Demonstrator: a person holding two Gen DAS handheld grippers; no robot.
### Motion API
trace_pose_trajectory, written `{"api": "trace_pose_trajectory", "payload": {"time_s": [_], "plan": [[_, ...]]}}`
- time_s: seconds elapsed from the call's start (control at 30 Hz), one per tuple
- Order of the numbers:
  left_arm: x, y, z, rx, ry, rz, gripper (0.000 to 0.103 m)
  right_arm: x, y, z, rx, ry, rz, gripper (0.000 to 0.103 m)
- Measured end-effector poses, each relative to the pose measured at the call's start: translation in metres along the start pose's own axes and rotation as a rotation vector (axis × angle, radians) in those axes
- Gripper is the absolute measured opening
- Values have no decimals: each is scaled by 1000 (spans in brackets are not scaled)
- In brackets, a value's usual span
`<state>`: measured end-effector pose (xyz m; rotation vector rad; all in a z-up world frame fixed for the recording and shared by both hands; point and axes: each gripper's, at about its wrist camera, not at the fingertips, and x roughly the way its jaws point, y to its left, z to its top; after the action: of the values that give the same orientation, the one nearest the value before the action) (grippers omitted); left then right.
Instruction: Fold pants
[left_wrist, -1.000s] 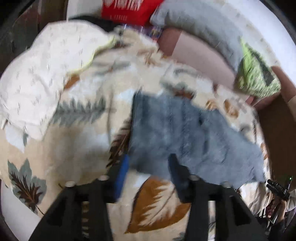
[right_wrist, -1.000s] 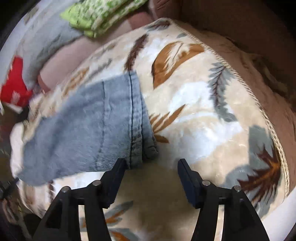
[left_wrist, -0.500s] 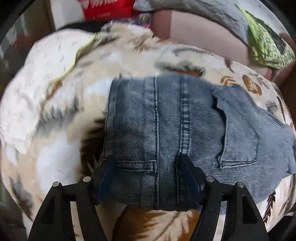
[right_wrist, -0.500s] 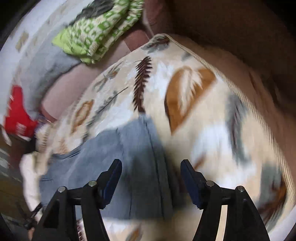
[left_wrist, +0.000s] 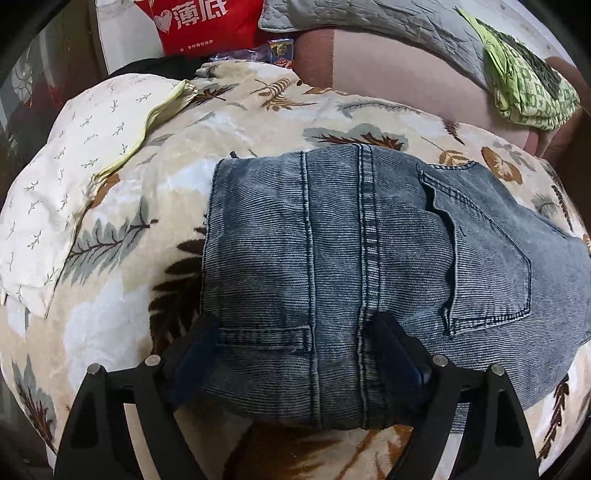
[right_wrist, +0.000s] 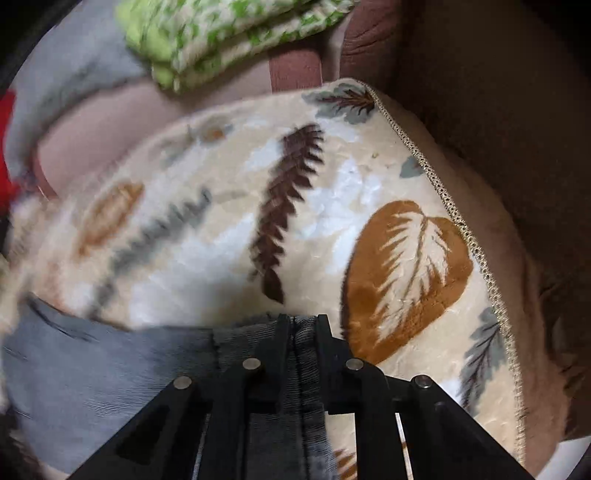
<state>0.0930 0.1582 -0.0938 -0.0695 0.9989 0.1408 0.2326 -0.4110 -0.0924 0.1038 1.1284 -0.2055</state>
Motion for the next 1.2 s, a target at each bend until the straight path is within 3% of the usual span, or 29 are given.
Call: {"api": "trace_pose_trajectory", "payload": {"time_s": [0.1,0.17,0.2,0.23,0.27,0.33,0.4,0.53,0.67,0.77,0.9,0.93,0.97,1.0,1.1,1.2], "plan": [[-2,1,1,-3,3,-4,87,-13,2,-7,-19,-27,-45,22],[-8,2,3,-10,-7,-2,87,-36,1,-9,-8,-73,-83,38],[-15,3,4,-19,-30,8,87,-56,0,-12,9,-119,-88,39],[-21,3,5,-23,-53,11,87,-78,1,-18,24,-164,-41,42],[-30,2,7,-24,-83,-2,87,-92,2,-25,34,-178,29,52],[-42,-2,10,-22,-131,-28,87,-107,4,-49,82,-130,232,65],[-47,-10,12,-5,-147,-38,87,-101,6,-79,139,-21,422,65],[-35,-25,12,36,-111,-36,87,-85,-20,-139,396,48,528,65],[-29,-27,10,30,-98,-52,87,-76,-63,-174,613,22,460,65],[-29,-28,7,36,-115,-49,87,-54,-82,-177,733,76,461,65],[-21,-25,6,24,-91,-40,87,-46,-87,-164,756,56,407,65],[-17,-23,5,9,-80,-47,87,-44,-84,-160,770,61,396,62],[-16,-21,5,-2,-75,-53,87,-43,-85,-157,764,62,368,36],[-14,-20,5,-17,-68,-62,87,-45,-84,-152,717,53,330,21],[-14,-20,3,-13,-73,-58,87,-55,-75,-142,611,30,278,15],[-21,-24,1,19,-94,-50,87,-102,-56,-133,444,-139,145,14]]}}
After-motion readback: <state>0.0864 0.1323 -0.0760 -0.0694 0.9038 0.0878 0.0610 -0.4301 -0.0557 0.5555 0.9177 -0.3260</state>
